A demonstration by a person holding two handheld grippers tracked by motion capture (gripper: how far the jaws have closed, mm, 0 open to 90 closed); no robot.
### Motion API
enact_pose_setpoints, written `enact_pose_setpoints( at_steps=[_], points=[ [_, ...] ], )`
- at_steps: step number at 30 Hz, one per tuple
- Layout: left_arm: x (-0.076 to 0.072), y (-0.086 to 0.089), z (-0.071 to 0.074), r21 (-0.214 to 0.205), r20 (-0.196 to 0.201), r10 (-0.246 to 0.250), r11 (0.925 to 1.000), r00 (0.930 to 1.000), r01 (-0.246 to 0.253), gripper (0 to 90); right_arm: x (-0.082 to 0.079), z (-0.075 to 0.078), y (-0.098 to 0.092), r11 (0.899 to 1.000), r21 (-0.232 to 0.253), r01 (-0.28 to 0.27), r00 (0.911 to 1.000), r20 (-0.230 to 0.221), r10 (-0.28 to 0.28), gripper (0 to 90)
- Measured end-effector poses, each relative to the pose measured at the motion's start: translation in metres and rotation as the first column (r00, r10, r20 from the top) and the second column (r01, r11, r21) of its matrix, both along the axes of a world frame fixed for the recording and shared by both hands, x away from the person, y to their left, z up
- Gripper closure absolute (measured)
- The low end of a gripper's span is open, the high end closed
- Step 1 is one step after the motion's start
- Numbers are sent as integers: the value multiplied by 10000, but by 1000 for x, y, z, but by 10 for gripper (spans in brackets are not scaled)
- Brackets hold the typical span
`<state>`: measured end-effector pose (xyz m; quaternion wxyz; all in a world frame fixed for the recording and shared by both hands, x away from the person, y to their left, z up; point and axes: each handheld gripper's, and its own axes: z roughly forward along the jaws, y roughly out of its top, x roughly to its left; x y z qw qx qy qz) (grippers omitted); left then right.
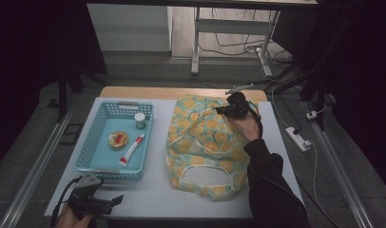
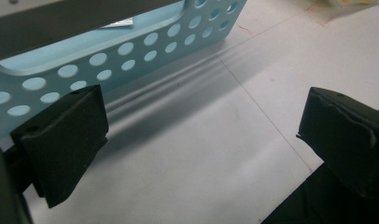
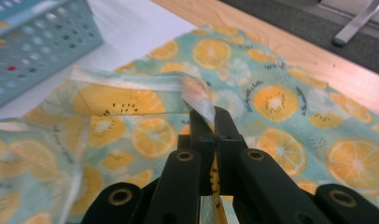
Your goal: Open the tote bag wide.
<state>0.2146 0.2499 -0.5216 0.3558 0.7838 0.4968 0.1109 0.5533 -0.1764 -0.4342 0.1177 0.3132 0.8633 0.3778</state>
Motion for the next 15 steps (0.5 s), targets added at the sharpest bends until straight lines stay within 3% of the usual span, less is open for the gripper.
enact_pose_setpoints(
  at_steps=[9,15],
  points=[
    [0,1,0,-62,-15,-12,10000,10000,12,18,10,-53,4,9985,-463,282,9988,-398,-301,888],
    [0,0,0,-61,-23,-8,10000,10000,8,19,10,-77,-1,9964,-800,287,9976,-610,-336,881]
  ],
)
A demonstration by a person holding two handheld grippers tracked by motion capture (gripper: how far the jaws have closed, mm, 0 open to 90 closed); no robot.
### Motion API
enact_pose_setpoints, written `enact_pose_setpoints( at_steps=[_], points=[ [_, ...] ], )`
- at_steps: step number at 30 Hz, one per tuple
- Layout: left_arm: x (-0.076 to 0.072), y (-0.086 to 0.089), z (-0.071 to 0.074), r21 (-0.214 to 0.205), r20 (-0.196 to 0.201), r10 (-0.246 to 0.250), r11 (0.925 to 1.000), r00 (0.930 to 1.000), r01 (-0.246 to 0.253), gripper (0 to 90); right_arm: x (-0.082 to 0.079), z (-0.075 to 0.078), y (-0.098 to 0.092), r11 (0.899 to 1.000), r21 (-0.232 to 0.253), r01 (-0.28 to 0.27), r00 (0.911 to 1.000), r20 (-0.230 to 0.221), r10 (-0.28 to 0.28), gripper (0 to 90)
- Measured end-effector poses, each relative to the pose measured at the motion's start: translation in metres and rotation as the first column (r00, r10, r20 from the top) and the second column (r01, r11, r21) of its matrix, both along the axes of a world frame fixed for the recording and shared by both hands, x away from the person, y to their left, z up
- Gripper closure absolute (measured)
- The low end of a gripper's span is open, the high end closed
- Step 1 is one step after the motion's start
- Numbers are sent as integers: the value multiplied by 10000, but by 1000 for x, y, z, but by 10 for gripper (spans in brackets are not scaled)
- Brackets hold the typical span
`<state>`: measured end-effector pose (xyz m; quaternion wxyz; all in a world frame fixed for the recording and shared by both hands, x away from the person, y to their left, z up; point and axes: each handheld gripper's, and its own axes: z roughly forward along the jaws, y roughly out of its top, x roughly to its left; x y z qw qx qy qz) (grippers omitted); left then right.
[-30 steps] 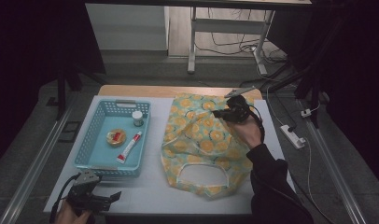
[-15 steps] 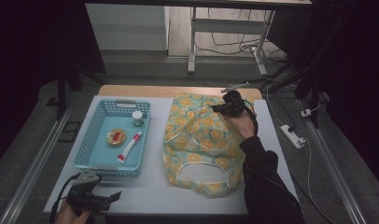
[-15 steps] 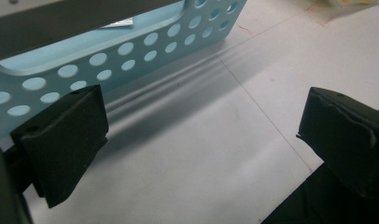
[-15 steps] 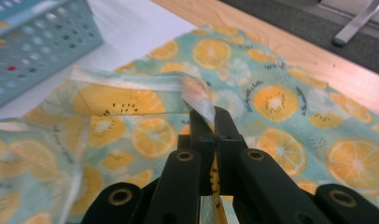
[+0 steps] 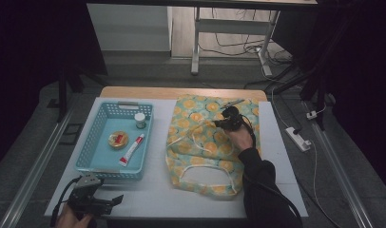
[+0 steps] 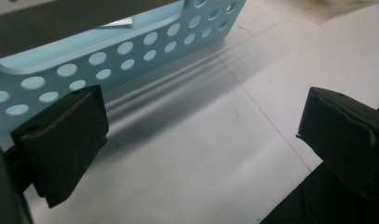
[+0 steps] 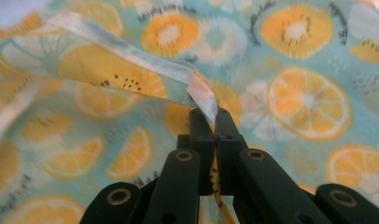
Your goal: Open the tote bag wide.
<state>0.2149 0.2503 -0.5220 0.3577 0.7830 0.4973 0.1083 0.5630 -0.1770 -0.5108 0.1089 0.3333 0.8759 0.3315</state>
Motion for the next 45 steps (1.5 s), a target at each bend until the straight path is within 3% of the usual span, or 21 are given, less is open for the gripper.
enact_pose_setpoints(
  at_steps=[4,10,13,15,18,22,29,35,38,40,45],
  points=[
    [0,0,0,10,-8,-14,10000,10000,14,19,-2,-9,-3,9999,137,42,9998,-192,-40,842],
    [0,0,0,17,-28,-10,10000,10000,10,20,-4,-1,-8,9984,548,110,9995,-312,-93,695],
    [0,-1,0,59,-18,-13,10000,10000,13,20,-9,10,-11,9966,822,88,9995,-307,-63,565],
    [0,-1,0,76,-1,-25,10000,10000,25,20,-11,12,-12,9969,788,73,9997,-229,-55,533],
    [0,-1,0,102,3,-30,9999,10000,30,20,-19,20,-13,9976,693,-18,9999,125,9,386],
    [0,-1,0,105,1,-33,9999,10000,33,20,-25,25,-15,9966,818,-94,9999,125,84,284],
    [0,-1,0,87,17,-24,10000,10000,24,20,-50,35,-14,9950,935,-347,9988,380,313,25],
    [0,0,0,18,-5,1,10000,10000,-1,19,-68,38,-11,9904,1121,-813,9965,294,785,0],
    [0,0,0,-6,-9,12,10000,10000,-12,19,-81,35,-8,9907,821,-1089,9936,377,1061,0],
    [0,0,0,-12,-39,15,10000,10000,-15,19,-91,30,-4,9869,720,-1447,9894,14,1449,0],
    [0,0,0,-13,-19,-10,10000,10000,10,20,-103,14,3,9810,211,-1930,9807,-264,1935,0]
  ],
)
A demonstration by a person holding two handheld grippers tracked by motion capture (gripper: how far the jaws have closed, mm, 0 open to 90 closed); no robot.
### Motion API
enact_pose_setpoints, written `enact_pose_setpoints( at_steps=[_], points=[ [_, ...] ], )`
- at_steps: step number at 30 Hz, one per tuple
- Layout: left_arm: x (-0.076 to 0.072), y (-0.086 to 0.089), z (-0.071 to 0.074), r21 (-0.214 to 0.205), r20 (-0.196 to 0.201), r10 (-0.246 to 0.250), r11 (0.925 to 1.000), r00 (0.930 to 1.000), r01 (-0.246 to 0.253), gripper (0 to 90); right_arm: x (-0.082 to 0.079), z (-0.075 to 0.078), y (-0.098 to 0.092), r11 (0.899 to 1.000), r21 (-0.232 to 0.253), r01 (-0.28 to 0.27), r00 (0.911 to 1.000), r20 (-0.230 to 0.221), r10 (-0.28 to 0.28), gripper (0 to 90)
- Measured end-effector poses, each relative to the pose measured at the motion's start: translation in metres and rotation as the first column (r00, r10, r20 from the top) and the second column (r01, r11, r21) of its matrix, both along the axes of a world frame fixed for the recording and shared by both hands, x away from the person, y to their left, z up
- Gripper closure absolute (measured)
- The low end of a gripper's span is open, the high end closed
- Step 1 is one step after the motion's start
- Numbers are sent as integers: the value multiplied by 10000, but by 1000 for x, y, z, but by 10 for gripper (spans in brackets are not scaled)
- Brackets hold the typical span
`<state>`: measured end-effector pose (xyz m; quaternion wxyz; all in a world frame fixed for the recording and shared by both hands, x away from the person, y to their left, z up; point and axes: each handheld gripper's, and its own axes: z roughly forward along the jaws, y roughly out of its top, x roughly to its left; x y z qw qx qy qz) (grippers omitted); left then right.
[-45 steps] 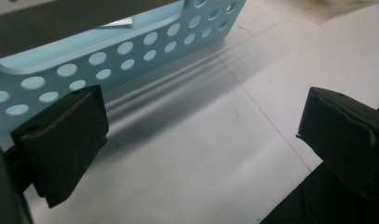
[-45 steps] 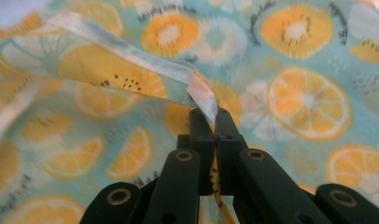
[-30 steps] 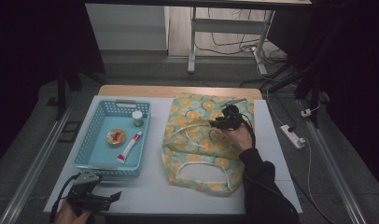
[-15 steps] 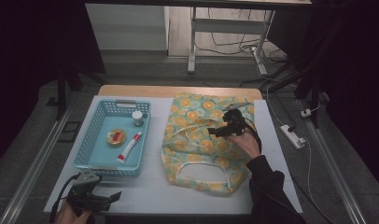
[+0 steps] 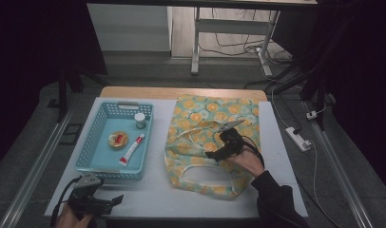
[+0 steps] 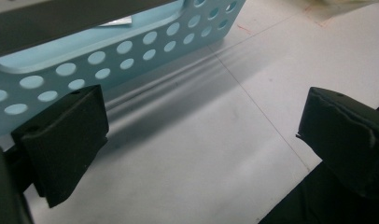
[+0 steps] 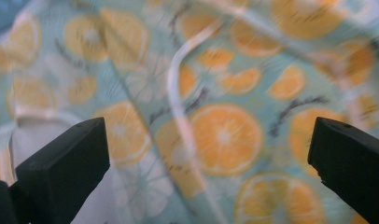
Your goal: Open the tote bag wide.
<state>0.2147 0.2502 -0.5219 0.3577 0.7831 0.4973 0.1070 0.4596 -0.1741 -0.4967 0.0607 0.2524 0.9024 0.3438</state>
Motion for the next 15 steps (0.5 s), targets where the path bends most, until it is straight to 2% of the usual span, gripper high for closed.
enact_pose_setpoints(
  at_steps=[6,8,9,11,12,13,14,15],
  points=[
    [0,0,0,9,-5,-44,10000,10000,44,19,-6,-15,6,9993,-317,-189,9998,-34,188,0],
    [0,0,0,-4,4,-38,10000,10000,38,19,-7,-20,9,9971,-674,-349,9994,1,350,8],
    [0,0,0,2,11,-40,10000,10000,40,19,-7,-20,9,9971,-674,-349,9994,1,350,8],
    [0,0,0,30,23,-54,10000,10000,54,20,-8,-28,10,9946,-931,-449,9989,117,462,77],
    [0,0,0,32,17,-56,10000,10000,56,20,-8,-29,10,9949,-926,-398,9985,345,432,114],
    [0,0,0,32,17,-56,10000,10000,56,20,-8,-29,10,9949,-926,-398,9985,345,432,114],
    [0,0,0,23,3,-53,10000,10000,53,20,-9,-29,10,9948,-950,-359,9978,526,411,149],
    [0,0,0,13,-15,-45,10000,10000,45,20,-11,-28,10,9961,-771,-434,9970,608,481,282]
  ],
)
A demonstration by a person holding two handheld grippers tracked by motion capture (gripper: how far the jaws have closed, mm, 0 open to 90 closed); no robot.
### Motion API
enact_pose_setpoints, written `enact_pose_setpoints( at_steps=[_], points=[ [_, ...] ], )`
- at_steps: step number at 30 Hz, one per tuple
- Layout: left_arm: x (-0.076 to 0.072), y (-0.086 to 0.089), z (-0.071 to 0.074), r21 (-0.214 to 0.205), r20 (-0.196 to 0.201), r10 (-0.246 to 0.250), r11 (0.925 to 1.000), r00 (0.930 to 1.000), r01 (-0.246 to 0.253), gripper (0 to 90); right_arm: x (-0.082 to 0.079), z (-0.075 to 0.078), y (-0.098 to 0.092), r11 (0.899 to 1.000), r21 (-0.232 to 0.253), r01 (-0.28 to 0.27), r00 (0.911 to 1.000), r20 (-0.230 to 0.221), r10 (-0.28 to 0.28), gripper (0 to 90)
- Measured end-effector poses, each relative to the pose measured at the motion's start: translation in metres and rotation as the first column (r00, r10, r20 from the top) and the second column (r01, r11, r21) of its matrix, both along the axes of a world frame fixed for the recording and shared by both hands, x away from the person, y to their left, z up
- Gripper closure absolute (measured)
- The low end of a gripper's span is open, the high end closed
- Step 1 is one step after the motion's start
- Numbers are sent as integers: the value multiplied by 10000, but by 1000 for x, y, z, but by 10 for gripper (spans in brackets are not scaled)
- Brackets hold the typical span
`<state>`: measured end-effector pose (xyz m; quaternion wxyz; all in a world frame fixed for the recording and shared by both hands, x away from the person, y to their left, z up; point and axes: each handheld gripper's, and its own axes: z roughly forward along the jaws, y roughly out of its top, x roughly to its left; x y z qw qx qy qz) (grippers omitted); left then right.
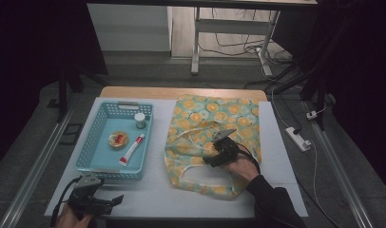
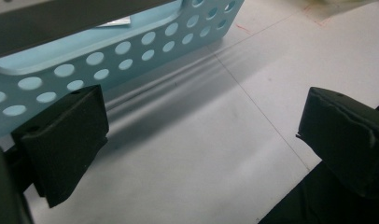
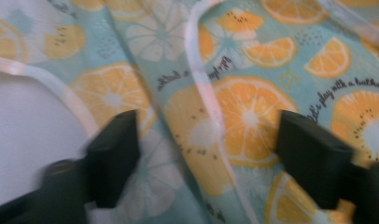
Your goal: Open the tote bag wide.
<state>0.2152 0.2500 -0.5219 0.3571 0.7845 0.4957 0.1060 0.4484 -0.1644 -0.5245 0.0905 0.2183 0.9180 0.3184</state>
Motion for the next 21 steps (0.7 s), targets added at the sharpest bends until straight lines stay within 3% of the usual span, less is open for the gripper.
enact_pose_setpoints(
  at_steps=[2,3,4,8,9,10,12,15,21],
  points=[
    [0,0,0,9,-25,6,10000,10000,-6,20,-2,1,0,9997,88,-246,9997,59,246,386],
    [0,0,0,15,-20,1,10000,10000,-1,20,-2,1,0,9997,88,-246,9997,59,246,386],
    [0,0,0,25,-2,-16,10000,10000,16,20,-3,3,0,9997,21,-243,9997,9,243,518],
    [0,-1,0,85,11,-26,10000,10000,26,21,-4,6,1,9993,-39,-383,9992,-61,383,736],
    [0,-1,0,81,-12,-31,10000,10000,31,21,-4,6,1,9993,-39,-383,9992,-61,383,736],
    [0,0,0,51,-14,-29,10000,10000,29,21,-3,6,1,9986,-27,-534,9983,-225,533,829],
    [0,0,0,31,-20,-24,10000,10000,24,21,-2,8,1,9978,-147,-645,9972,-375,639,886],
    [0,0,0,0,-3,-37,10000,10000,37,21,-2,10,2,9972,-213,-718,9968,-370,710,898],
    [0,-1,0,62,-41,-50,10000,10000,50,21,-2,26,-1,9977,465,-491,9984,-266,503,900]
  ],
)
